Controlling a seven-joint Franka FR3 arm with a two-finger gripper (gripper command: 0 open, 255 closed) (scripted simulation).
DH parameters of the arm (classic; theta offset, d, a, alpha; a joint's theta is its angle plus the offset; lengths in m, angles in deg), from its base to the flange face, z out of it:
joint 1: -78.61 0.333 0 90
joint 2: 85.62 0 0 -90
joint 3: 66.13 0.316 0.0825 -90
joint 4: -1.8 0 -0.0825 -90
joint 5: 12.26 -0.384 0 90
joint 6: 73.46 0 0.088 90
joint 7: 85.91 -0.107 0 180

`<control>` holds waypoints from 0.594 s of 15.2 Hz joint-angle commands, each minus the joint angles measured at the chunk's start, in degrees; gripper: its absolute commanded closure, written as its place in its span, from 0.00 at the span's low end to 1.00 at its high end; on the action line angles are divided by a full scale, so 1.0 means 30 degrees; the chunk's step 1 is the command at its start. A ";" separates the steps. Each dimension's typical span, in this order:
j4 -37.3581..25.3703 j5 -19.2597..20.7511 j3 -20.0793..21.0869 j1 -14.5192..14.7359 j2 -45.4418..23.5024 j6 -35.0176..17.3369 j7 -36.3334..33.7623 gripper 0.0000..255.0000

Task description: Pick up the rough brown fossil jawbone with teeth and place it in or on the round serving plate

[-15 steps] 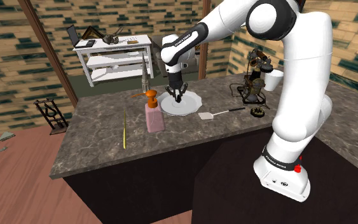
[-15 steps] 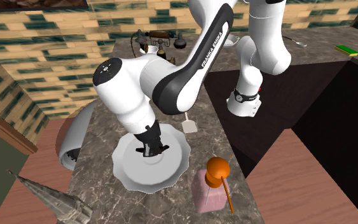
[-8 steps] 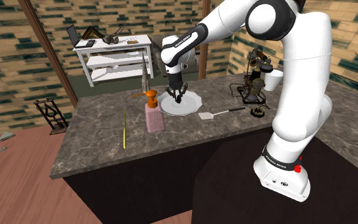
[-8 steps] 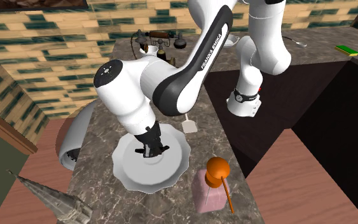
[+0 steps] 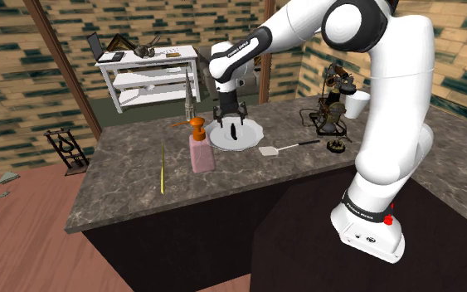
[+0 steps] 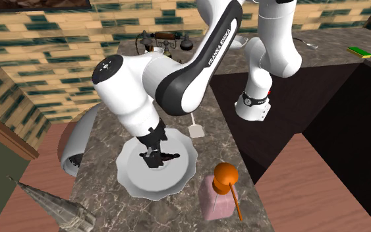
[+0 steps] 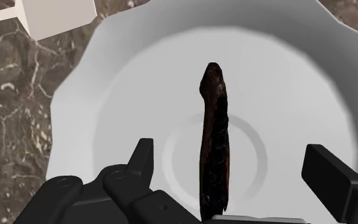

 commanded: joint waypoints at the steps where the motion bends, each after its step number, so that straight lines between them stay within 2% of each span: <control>1: -0.0893 -0.0037 0.0015 -0.0017 0.0230 0.1133 0.0012 0.00; 2: -0.1304 -0.0049 0.0017 -0.0026 0.0306 0.1620 0.0020 0.00; 9: -0.1304 -0.0049 0.0017 -0.0026 0.0306 0.1620 0.0020 0.00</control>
